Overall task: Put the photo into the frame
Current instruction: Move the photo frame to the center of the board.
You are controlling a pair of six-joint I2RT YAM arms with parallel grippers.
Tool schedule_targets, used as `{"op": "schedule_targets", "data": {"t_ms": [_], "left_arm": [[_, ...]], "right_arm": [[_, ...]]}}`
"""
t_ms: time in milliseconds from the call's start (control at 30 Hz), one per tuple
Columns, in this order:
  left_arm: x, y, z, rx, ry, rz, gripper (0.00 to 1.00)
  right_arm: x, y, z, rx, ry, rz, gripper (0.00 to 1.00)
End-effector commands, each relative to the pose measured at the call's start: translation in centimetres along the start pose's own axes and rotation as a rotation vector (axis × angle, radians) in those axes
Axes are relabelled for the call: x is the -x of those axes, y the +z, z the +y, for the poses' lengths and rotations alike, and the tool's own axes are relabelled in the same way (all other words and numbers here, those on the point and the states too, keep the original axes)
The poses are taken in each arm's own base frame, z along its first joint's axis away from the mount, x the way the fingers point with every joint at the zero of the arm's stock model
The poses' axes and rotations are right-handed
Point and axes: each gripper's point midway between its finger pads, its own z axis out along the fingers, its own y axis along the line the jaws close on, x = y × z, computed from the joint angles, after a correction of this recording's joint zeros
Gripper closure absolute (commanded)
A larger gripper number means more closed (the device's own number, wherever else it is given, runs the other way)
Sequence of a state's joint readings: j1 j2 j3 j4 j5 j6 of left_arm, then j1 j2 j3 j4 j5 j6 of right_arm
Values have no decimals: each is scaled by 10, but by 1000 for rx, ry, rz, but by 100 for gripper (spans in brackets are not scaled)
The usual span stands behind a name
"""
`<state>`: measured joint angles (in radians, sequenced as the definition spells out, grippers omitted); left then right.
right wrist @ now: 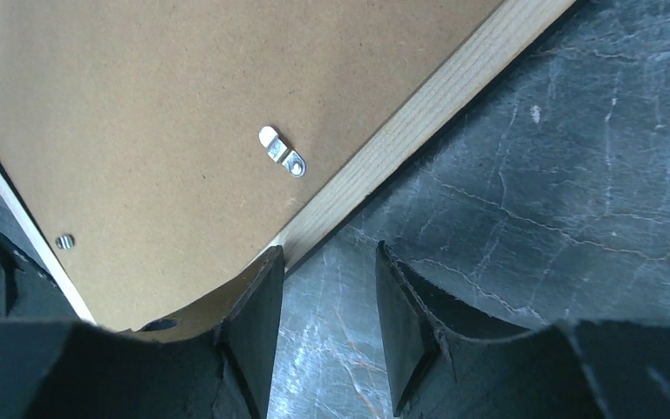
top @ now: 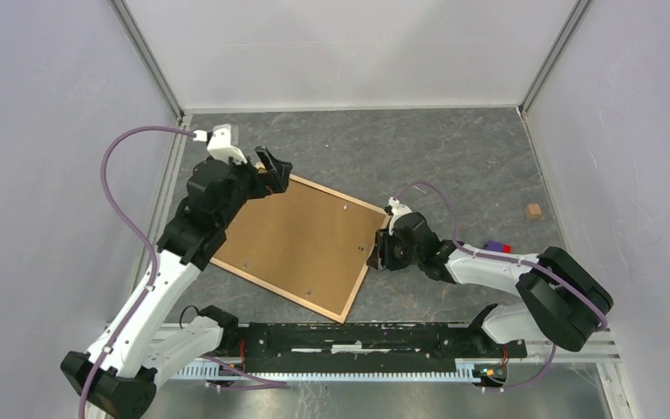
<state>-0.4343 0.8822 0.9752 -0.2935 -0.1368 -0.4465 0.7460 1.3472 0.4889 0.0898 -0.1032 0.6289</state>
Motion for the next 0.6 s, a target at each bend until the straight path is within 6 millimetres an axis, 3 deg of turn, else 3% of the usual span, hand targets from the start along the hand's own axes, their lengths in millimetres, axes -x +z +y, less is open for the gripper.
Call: {"op": "schedule_targets", "data": {"t_ms": [0, 67, 267, 433, 567], "left_arm": [[2, 13, 1, 31, 20, 33, 0], [-2, 22, 15, 105, 41, 66, 0], [-11, 41, 103, 505, -37, 140, 0], [-21, 45, 186, 672, -260, 191, 0], [-28, 44, 248, 810, -319, 230, 0]], "right_arm": [[-1, 9, -1, -16, 36, -14, 52], [-3, 12, -7, -67, 15, -6, 52], [-8, 22, -36, -323, -96, 44, 49], [-12, 32, -41, -379, -143, 92, 39], [4, 35, -33, -380, -217, 81, 27]]}}
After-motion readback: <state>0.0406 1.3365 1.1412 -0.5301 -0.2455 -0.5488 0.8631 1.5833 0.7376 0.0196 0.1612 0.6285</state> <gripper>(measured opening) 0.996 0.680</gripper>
